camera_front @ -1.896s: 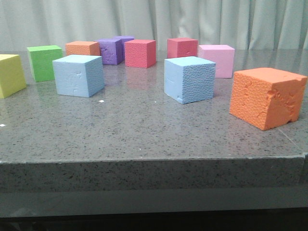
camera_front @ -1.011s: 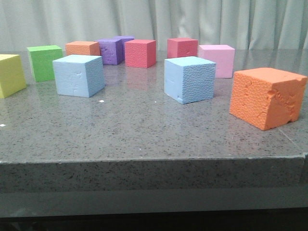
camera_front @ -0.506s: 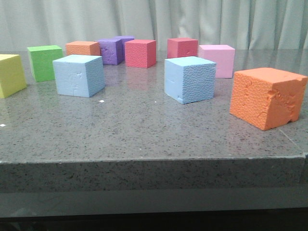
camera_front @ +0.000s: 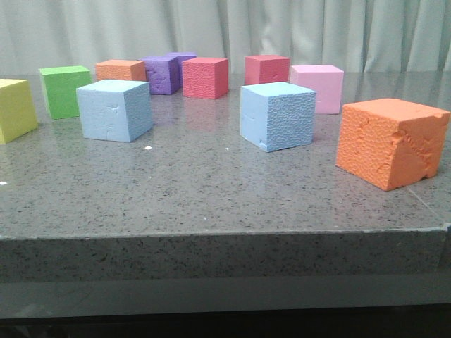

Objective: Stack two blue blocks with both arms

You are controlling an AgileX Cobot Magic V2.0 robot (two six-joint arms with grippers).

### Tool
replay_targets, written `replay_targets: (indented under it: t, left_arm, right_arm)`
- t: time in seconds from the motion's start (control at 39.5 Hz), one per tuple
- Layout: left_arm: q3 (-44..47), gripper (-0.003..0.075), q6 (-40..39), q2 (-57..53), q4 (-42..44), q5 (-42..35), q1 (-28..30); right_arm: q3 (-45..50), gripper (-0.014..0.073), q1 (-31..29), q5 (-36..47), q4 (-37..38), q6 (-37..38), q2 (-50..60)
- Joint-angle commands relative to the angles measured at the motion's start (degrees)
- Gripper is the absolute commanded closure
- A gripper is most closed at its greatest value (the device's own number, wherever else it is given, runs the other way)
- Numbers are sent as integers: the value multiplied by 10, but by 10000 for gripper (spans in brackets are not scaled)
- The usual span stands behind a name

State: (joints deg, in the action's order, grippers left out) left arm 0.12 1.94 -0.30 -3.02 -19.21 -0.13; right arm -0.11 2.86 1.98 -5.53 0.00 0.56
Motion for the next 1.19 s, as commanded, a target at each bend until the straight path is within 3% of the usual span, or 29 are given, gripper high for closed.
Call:
replay_targets:
  t: [0.0, 0.18, 0.38, 0.48, 0.71, 1.04, 1.11, 1.16]
  left_arm:
    - [-36, 741, -6, -10, -5, -50, 0]
    - [-132, 741, -6, 10, -5, 37, 0]
    - [-266, 741, -6, 118, -3, 288, 0]
    - [-310, 741, -6, 184, -1, 350, 0]
    - [-330, 741, -6, 245, -1, 332, 0]
    - [-327, 740, -6, 245, -1, 318, 0]
    - [-327, 711, -6, 245, -1, 302, 0]
    - [-327, 629, -6, 245, -1, 289, 0]
  right_arm:
    - [-66, 653, 1, 34, 2, -7, 10]
    - [-201, 653, 1, -85, 2, -7, -23]
    - [-347, 653, 1, -267, 4, -7, -153]
    - [-389, 653, 1, -319, 4, -7, -223]
    - [-397, 653, 1, -304, 4, -7, -291]
    - [-397, 643, 1, -294, 4, -7, -293]
    - [-397, 554, 1, -294, 4, -7, -293]
    - [-397, 444, 1, -294, 4, -7, -293]
